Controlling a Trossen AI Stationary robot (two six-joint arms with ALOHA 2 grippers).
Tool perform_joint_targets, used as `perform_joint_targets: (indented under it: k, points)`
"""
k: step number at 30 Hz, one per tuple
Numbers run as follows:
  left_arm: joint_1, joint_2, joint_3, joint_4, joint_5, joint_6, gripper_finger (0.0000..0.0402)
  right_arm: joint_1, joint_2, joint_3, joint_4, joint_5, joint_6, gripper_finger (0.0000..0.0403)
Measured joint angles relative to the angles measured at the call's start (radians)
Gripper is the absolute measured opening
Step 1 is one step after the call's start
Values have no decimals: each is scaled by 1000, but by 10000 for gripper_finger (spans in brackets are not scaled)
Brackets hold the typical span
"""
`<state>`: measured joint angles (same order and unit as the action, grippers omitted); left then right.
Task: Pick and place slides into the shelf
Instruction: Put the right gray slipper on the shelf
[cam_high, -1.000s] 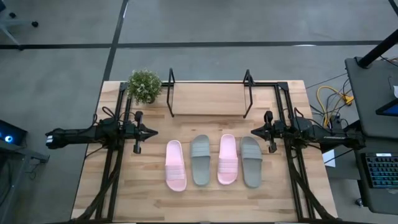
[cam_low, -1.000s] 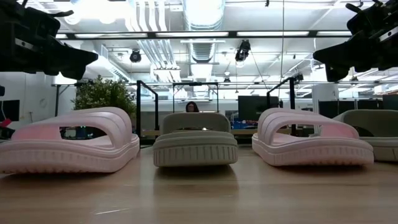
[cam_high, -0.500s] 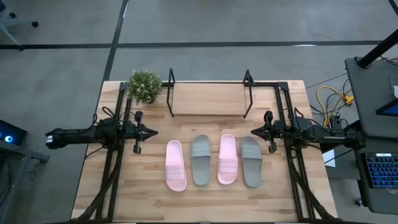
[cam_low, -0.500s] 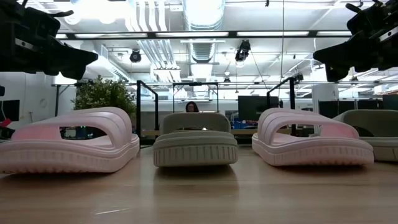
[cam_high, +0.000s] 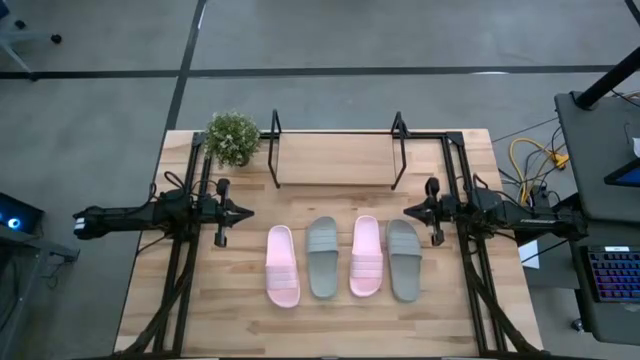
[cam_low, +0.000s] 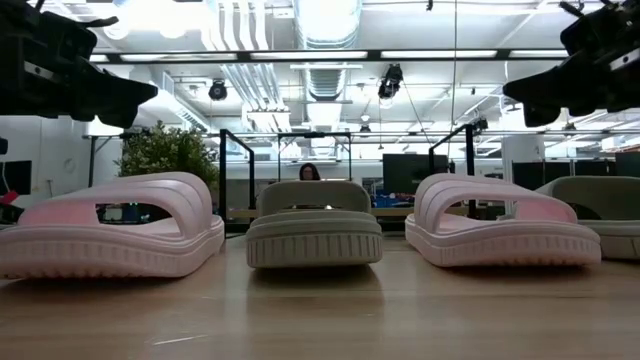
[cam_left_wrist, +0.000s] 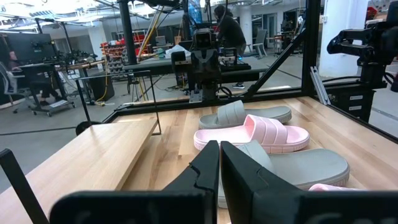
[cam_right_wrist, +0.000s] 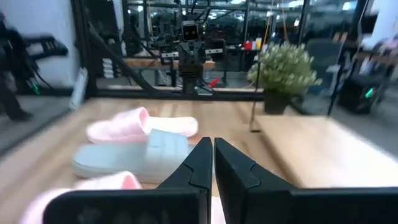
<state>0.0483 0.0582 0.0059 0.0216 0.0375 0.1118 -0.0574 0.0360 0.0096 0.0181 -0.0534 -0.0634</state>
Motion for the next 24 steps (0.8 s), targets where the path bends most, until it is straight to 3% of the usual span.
perform_joint_targets:
  k: [7,13,17,21,24]
  points:
    - [0,0,0,0,0,0,0,0,0,0,4,3,-86,9]
    - [0,-1,0,22,-1,0,0,0,0,0,11,3,78,9]
    - [0,0,0,43,-1,-43,0,0,-1,0,58,9,416,9]
    - [0,-2,0,71,0,-269,0,0,0,0,91,102,860,9]
    - [0,0,0,103,0,-417,0,0,0,0,91,115,1102,9]
